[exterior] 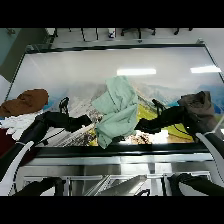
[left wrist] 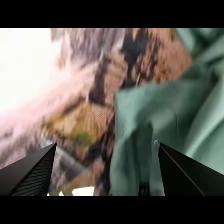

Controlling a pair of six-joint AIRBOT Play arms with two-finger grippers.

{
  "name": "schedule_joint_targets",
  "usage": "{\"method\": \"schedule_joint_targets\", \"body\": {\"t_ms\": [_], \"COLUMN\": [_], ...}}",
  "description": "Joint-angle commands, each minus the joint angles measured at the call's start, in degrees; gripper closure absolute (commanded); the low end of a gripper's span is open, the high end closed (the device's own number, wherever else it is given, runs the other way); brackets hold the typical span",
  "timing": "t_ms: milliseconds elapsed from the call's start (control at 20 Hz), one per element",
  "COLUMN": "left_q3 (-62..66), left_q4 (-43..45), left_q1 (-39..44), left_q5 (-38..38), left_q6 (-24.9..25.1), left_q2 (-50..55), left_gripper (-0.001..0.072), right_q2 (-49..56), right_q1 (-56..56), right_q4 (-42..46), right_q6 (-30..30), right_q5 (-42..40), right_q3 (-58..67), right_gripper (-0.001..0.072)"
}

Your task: Fold the shirts.

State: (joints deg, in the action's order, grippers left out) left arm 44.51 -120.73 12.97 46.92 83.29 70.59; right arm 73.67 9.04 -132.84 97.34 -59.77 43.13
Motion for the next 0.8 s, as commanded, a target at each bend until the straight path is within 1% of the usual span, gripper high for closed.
{"method": "schedule_joint_targets", "body": {"t_ms": [0, 150, 350, 600, 650, 700, 750], "left_q3": [4.92, 14.45, 24.35, 35.52, 37.38, 39.04, 40.50], "left_q4": [-5.33, -5.33, -5.38, -5.31, -5.25, -5.20, -5.01], "left_q1": [-1.40, -1.05, 0.85, 4.52, 4.72, 4.72, 4.44], "left_q5": [-8.28, -8.13, -6.58, -1.09, 0.33, 1.84, 3.45], "left_q6": [2.67, 2.73, 2.71, 2.69, 2.69, 2.69, 2.69], "left_q2": [7.52, 15.12, 25.24, 36.54, 38.16, 39.52, 40.48], "left_gripper": [0.0004, 0.0004, 0.0004, 0.0005, 0.0129, 0.0324, 0.0514], "right_q2": [7.04, 9.46, 11.41, 11.41, 11.41, 11.41, 11.41], "right_q1": [2.99, 2.99, 3.65, 3.85, 3.85, 3.85, 3.85], "right_q4": [-2.82, -4.59, -5.25, -5.42, -5.42, -5.40, -5.38], "right_q6": [0.00, 0.00, 0.00, 0.04, 0.35, 0.46, 0.44], "right_q5": [4.83, 7.34, 7.93, 8.85, 8.83, 8.83, 8.83], "right_q3": [2.12, 3.41, 3.52, 3.56, 3.56, 3.56, 3.56], "right_gripper": [0.0211, 0.0212, 0.0213, 0.0215, 0.0281, 0.0433, 0.0485]}}
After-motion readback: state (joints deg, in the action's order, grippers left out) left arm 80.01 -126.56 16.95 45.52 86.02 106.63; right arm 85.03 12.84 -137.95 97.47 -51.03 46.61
